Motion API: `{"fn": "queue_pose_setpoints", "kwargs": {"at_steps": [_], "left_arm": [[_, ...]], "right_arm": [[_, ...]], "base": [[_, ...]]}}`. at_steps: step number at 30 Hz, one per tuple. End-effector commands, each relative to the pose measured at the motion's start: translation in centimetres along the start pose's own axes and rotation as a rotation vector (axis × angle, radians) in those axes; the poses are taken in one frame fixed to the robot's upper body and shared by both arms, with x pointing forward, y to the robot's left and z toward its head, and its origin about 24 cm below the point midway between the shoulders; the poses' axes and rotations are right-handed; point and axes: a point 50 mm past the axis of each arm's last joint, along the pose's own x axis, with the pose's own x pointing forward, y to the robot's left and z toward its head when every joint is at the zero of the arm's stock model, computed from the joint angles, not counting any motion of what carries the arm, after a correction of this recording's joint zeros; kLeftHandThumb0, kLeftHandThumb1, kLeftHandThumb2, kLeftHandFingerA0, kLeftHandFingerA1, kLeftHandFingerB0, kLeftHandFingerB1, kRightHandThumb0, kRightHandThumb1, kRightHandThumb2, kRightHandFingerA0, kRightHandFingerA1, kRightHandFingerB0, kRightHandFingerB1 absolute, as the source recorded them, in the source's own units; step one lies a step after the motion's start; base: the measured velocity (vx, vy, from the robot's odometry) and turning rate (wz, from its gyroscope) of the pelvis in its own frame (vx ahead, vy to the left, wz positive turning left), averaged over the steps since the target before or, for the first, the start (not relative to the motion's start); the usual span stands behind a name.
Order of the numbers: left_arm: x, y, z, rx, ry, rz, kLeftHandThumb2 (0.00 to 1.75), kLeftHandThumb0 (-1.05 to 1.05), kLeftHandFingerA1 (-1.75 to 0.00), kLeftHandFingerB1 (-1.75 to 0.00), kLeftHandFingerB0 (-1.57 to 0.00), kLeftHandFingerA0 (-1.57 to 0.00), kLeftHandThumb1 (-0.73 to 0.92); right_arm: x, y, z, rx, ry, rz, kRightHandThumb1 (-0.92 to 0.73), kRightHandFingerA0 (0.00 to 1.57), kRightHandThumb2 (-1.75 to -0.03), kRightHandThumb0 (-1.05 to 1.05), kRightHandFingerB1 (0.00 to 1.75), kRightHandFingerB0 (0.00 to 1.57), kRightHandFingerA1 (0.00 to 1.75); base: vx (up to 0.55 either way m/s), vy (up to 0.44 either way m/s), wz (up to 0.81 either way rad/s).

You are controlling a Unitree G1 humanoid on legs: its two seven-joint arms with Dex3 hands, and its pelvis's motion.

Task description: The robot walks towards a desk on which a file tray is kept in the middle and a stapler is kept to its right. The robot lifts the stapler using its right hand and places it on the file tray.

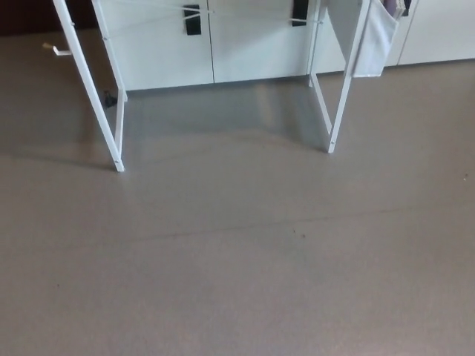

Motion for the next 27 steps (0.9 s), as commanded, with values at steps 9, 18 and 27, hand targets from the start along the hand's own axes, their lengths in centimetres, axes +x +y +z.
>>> {"fn": "queue_pose_setpoints", "kwargs": {"at_steps": [9, 18, 27], "left_arm": [[-0.06, 0.32, 0.28, -0.020, -0.001, 0.014, 0.52, -0.37, -0.46, -0.44, -0.73, -0.70, 0.39], [0.12, 0.21, 0.36, -0.015, -0.002, 0.016, 0.52, -0.37, -0.46, -0.45, -0.74, -0.70, 0.38], [-0.09, 0.15, 0.40, -0.006, 0.000, 0.017, 0.52, -0.36, -0.46, -0.44, -0.72, -0.69, 0.39]], "right_arm": [[-0.15, -0.37, -0.03, 0.009, -0.007, -0.015, -0.63, 0.14, -0.59, -0.56, 0.17, 0.00, 0.29], [-0.13, -0.45, 0.06, 0.011, -0.010, -0.017, -0.63, 0.14, -0.59, -0.56, 0.17, 0.00, 0.29], [-0.12, -0.51, 0.13, 0.009, -0.011, -0.018, -0.63, 0.14, -0.59, -0.56, 0.17, 0.00, 0.29]], "base": [[0.04, 0.129, -0.06], [0.04, 0.030, 0.12], [0.07, 0.143, -0.06]]}}
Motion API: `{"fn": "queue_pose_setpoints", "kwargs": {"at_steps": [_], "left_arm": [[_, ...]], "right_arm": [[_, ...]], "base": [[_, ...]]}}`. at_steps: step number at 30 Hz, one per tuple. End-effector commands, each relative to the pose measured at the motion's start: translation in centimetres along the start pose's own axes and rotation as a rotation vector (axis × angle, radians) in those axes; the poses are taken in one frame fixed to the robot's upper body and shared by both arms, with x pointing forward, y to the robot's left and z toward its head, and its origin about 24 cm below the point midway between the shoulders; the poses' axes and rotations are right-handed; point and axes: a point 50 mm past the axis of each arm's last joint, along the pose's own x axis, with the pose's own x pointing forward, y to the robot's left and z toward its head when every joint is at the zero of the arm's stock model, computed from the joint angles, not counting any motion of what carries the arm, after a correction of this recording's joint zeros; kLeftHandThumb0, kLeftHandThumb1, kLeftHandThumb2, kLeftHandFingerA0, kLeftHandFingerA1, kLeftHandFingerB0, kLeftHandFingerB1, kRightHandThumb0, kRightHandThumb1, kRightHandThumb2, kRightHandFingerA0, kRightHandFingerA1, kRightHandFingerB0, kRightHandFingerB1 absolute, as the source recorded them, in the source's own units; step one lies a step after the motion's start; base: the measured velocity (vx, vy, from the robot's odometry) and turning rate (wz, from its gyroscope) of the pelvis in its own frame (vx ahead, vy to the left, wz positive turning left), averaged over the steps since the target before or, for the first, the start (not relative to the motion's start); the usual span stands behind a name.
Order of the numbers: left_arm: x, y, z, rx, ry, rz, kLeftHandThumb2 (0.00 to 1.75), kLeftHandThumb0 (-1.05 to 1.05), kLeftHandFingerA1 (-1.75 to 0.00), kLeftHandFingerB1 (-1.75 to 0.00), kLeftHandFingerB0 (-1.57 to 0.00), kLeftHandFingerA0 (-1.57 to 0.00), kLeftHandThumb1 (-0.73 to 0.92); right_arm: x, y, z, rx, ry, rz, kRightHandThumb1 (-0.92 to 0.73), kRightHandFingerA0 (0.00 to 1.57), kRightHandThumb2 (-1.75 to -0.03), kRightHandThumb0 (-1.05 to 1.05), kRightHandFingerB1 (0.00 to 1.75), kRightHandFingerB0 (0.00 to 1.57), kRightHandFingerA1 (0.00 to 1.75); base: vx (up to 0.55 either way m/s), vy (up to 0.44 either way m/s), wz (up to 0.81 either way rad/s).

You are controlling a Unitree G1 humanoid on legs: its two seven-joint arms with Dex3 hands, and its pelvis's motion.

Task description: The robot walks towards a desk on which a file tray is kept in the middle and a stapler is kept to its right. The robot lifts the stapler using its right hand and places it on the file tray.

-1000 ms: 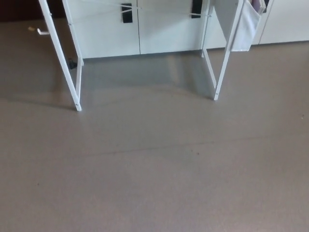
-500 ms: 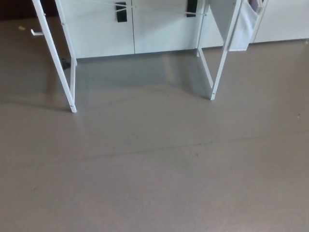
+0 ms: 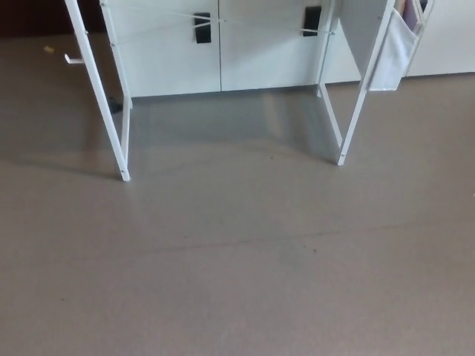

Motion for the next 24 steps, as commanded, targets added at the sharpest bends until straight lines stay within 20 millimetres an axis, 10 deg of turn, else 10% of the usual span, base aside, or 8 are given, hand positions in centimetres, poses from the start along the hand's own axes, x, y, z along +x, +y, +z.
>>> {"fn": "queue_pose_setpoints", "kwargs": {"at_steps": [1, 24], "left_arm": [[-0.05, 0.20, 0.79, 0.008, -0.016, 0.011, 0.52, -0.35, -0.46, -0.45, -0.72, -0.69, 0.39], [0.33, 0.17, 1.07, 0.031, -0.023, 0.013, 0.52, -0.41, -0.46, -0.45, -0.76, -0.74, 0.36]], "right_arm": [[-0.05, -0.43, 0.21, 0.005, -0.012, -0.014, -0.63, 0.14, -0.59, -0.56, 0.17, 0.00, 0.29], [0.04, -0.55, 0.50, 0.010, -0.021, -0.018, -0.63, 0.14, -0.59, -0.56, 0.17, 0.00, 0.29]], "base": [[0.15, 0.476, -0.52], [0.12, -0.039, 0.05]]}}
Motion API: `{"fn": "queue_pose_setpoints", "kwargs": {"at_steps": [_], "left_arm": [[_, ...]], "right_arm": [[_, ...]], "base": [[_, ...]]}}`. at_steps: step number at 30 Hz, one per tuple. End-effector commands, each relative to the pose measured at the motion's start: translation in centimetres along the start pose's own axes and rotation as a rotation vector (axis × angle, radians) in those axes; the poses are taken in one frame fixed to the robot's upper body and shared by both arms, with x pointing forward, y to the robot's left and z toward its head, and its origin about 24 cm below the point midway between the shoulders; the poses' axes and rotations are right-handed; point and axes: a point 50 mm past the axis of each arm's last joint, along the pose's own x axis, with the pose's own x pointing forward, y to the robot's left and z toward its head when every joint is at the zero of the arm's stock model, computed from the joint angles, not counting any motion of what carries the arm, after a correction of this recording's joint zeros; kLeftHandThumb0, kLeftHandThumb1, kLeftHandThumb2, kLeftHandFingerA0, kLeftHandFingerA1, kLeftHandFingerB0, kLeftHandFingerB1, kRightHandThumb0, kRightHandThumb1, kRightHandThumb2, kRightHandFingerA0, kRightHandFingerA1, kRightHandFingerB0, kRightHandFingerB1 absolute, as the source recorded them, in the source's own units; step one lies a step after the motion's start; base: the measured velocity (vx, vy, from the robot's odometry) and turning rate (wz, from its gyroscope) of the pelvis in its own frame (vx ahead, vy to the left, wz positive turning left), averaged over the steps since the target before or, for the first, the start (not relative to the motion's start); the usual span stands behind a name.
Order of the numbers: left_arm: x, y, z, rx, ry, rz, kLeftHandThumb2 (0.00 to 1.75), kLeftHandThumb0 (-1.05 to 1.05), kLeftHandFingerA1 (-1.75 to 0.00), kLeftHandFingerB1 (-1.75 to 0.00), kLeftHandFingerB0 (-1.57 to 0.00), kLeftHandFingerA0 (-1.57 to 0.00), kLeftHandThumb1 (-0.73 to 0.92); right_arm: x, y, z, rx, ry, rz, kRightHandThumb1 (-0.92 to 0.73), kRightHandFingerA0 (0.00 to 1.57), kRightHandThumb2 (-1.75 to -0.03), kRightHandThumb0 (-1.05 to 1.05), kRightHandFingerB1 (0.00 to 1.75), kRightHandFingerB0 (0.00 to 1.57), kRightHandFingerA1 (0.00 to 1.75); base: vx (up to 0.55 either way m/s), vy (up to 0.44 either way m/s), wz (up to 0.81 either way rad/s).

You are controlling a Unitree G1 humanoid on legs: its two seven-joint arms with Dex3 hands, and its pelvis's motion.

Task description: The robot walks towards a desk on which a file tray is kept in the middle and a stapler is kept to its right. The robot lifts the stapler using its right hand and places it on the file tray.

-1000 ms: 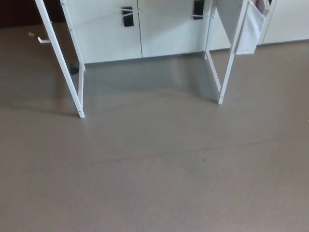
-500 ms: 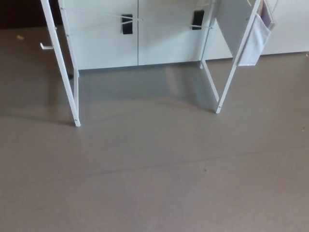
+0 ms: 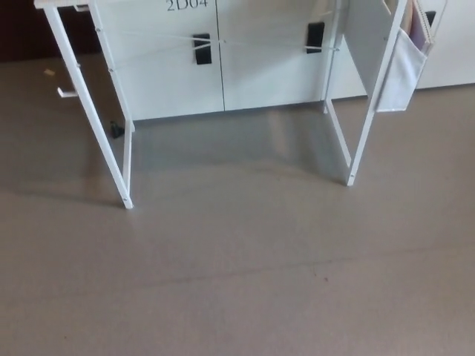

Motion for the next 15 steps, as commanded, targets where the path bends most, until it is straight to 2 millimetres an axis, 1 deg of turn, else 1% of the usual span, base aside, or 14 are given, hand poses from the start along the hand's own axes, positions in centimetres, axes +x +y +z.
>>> {"fn": "queue_pose_setpoints", "kwargs": {"at_steps": [1, 4, 6, 8, 9, 13, 14, 15], "left_arm": [[0.27, 0.40, 0.56, 0.012, -0.013, 0.021, 0.52, -0.40, -0.46, -0.45, -0.76, -0.73, 0.37], [0.29, 0.38, 0.57, 0.003, -0.015, 0.023, 0.51, -0.40, -0.47, -0.45, -0.76, -0.73, 0.36], [0.16, 0.38, 0.64, 0.032, -0.022, 0.017, 0.52, -0.40, -0.46, -0.44, -0.75, -0.73, 0.38], [0.43, 0.43, 0.70, 0.016, -0.015, 0.026, 0.51, -0.42, -0.47, -0.45, -0.78, -0.75, 0.35], [0.50, 0.48, 0.69, 0.019, -0.016, 0.022, 0.51, -0.43, -0.47, -0.45, -0.78, -0.76, 0.35], [0.71, 0.58, 0.65, 0.031, -0.016, 0.020, 0.51, -0.45, -0.47, -0.45, -0.80, -0.77, 0.35], [0.49, 0.50, 0.79, 0.018, -0.017, 0.016, 0.51, -0.40, -0.46, -0.45, -0.76, -0.73, 0.37], [0.53, 0.46, 0.81, 0.003, -0.011, 0.027, 0.51, -0.39, -0.47, -0.45, -0.77, -0.74, 0.35]], "right_arm": [[-0.07, -0.25, 0.04, 0.011, -0.008, -0.011, -0.63, 0.14, -0.59, -0.56, 0.17, 0.00, 0.29], [-0.08, -0.25, 0.03, 0.012, -0.008, -0.011, -0.63, 0.14, -0.59, -0.56, 0.17, 0.00, 0.29], [-0.08, -0.25, 0.03, 0.012, -0.008, -0.011, -0.63, 0.14, -0.59, -0.56, 0.17, 0.00, 0.29], [-0.06, -0.20, 0.05, 0.014, -0.009, -0.011, -0.63, 0.14, -0.59, -0.56, 0.17, 0.00, 0.29], [-0.06, -0.20, 0.05, 0.014, -0.009, -0.011, -0.63, 0.14, -0.59, -0.56, 0.17, 0.00, 0.29], [-0.06, -0.20, 0.05, 0.014, -0.009, -0.011, -0.63, 0.14, -0.59, -0.56, 0.17, 0.00, 0.29], [-0.06, -0.20, 0.05, 0.014, -0.009, -0.011, -0.63, 0.14, -0.59, -0.56, 0.17, 0.00, 0.29], [-0.06, -0.20, 0.05, 0.014, -0.009, -0.011, -0.63, 0.14, -0.59, -0.56, 0.17, 0.00, 0.29]], "base": [[0.13, 0.008, -0.06], [0.11, 0.058, -0.11], [0.21, 0.133, -0.15], [0.25, 0.213, 0.21], [0.23, 0.124, -0.49], [0.22, 0.116, 0.04], [0.17, 0.056, 0.09], [0.13, 0.020, 0.15]]}}
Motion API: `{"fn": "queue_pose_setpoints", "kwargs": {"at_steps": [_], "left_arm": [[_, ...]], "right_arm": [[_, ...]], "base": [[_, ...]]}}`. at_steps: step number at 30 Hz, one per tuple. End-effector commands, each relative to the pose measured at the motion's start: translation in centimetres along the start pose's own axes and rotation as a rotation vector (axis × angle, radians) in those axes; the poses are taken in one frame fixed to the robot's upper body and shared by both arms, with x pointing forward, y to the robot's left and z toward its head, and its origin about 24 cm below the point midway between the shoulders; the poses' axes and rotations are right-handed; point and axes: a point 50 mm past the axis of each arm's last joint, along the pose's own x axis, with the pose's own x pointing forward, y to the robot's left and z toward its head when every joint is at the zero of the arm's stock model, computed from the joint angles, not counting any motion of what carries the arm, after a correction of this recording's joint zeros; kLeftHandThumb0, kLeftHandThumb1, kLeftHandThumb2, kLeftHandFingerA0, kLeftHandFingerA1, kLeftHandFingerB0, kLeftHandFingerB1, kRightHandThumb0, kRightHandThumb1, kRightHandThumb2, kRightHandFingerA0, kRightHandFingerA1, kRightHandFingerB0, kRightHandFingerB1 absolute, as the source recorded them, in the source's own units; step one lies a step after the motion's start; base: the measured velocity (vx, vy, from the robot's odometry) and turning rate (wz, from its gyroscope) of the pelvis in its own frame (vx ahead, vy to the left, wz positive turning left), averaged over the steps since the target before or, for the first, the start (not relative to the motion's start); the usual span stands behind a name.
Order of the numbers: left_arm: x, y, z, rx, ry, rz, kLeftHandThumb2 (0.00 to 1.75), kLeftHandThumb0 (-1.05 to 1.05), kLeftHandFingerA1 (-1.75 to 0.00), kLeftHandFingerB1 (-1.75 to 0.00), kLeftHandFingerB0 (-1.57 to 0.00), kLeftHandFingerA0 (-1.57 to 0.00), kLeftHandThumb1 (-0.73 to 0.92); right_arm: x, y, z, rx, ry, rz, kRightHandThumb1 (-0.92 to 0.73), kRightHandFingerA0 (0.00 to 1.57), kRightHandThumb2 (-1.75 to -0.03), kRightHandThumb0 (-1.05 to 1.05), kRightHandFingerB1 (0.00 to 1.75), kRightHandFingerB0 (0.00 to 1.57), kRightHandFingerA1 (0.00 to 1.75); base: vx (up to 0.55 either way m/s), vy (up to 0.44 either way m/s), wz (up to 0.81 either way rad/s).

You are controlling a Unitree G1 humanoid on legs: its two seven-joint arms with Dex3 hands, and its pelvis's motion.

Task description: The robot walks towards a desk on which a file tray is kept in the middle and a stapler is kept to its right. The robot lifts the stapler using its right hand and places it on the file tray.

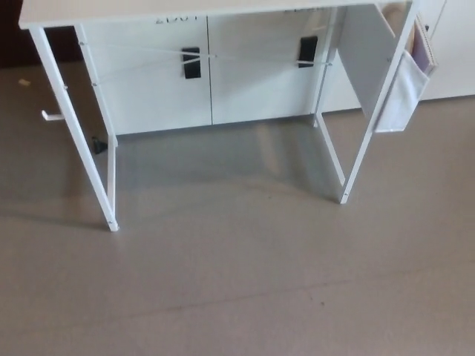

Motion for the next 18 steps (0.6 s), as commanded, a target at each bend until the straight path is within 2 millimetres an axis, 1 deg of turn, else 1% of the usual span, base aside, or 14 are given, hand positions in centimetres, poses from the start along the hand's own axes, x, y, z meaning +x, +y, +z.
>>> {"fn": "queue_pose_setpoints", "kwargs": {"at_steps": [1, 3, 6, 7, 8, 9, 10, 11, 12, 13, 18], "left_arm": [[-0.09, 0.17, 0.59, 0.001, -0.029, 0.012, 0.51, -0.39, -0.47, -0.45, -0.76, -0.73, 0.36], [-0.25, 0.12, 0.64, -0.007, -0.041, 0.003, 0.51, -0.36, -0.47, -0.45, -0.75, -0.72, 0.37], [-0.35, 0.12, 0.68, 0.007, -0.041, -0.003, 0.52, -0.37, -0.46, -0.45, -0.74, -0.71, 0.38], [-0.53, 0.12, 0.74, 0.020, -0.048, -0.009, 0.52, -0.36, -0.46, -0.44, -0.72, -0.69, 0.40], [-0.56, 0.15, 0.75, 0.034, -0.049, -0.008, 0.52, -0.39, -0.46, -0.44, -0.74, -0.71, 0.39], [-0.35, 0.20, 0.70, 0.027, -0.037, 0.003, 0.51, -0.39, -0.47, -0.46, -0.78, -0.75, 0.34], [-0.09, 0.21, 0.67, -0.005, -0.024, 0.015, 0.51, -0.39, -0.47, -0.46, -0.78, -0.75, 0.34], [-0.08, 0.21, 0.67, -0.006, -0.024, 0.015, 0.51, -0.39, -0.47, -0.46, -0.78, -0.75, 0.34], [-0.20, 0.23, 0.66, 0.021, -0.036, -0.004, 0.52, -0.40, -0.46, -0.45, -0.75, -0.72, 0.38], [-0.44, 0.17, 0.75, 0.026, -0.043, -0.015, 0.52, -0.36, -0.46, -0.44, -0.72, -0.69, 0.40], [-0.51, 0.05, 0.96, 0.018, -0.051, -0.022, 0.52, -0.36, -0.46, -0.44, -0.72, -0.69, 0.40]], "right_arm": [[-0.06, -0.45, 0.19, 0.010, -0.012, -0.017, -0.63, 0.14, -0.59, -0.56, 0.17, 0.00, 0.29], [-0.08, -0.43, 0.15, 0.012, -0.012, -0.017, -0.63, 0.14, -0.59, -0.56, 0.17, 0.00, 0.29], [-0.08, -0.42, 0.15, 0.012, -0.012, -0.017, -0.63, 0.14, -0.59, -0.56, 0.17, 0.00, 0.29], [-0.08, -0.42, 0.15, 0.012, -0.012, -0.017, -0.63, 0.14, -0.59, -0.56, 0.17, 0.00, 0.29], [-0.08, -0.42, 0.15, 0.012, -0.012, -0.017, -0.63, 0.14, -0.59, -0.56, 0.17, 0.00, 0.29], [-0.08, -0.42, 0.15, 0.012, -0.011, -0.017, -0.63, 0.14, -0.59, -0.56, 0.17, 0.00, 0.29], [-0.08, -0.42, 0.15, 0.012, -0.012, -0.017, -0.63, 0.14, -0.59, -0.56, 0.17, 0.00, 0.29], [-0.08, -0.43, 0.15, 0.012, -0.012, -0.017, -0.63, 0.14, -0.59, -0.56, 0.17, 0.00, 0.29], [-0.08, -0.43, 0.15, 0.012, -0.012, -0.017, -0.63, 0.14, -0.59, -0.56, 0.17, 0.00, 0.29], [-0.08, -0.43, 0.15, 0.012, -0.012, -0.017, -0.63, 0.14, -0.59, -0.56, 0.17, 0.00, 0.29], [-0.06, -0.43, 0.20, 0.015, -0.014, -0.018, -0.63, 0.14, -0.59, -0.56, 0.17, 0.00, 0.29]], "base": [[0.13, -0.012, 0.12], [0.08, -0.056, 0.09], [0.17, -0.141, 0.08], [0.18, -0.198, 0.20], [0.21, -0.222, -0.15], [0.34, -0.417, 0.27], [0.32, -0.394, 0.36], [0.23, -0.182, 0.04], [0.20, -0.165, -0.05], [0.14, -0.135, 0.03], [0.14, -0.048, -0.06]]}}
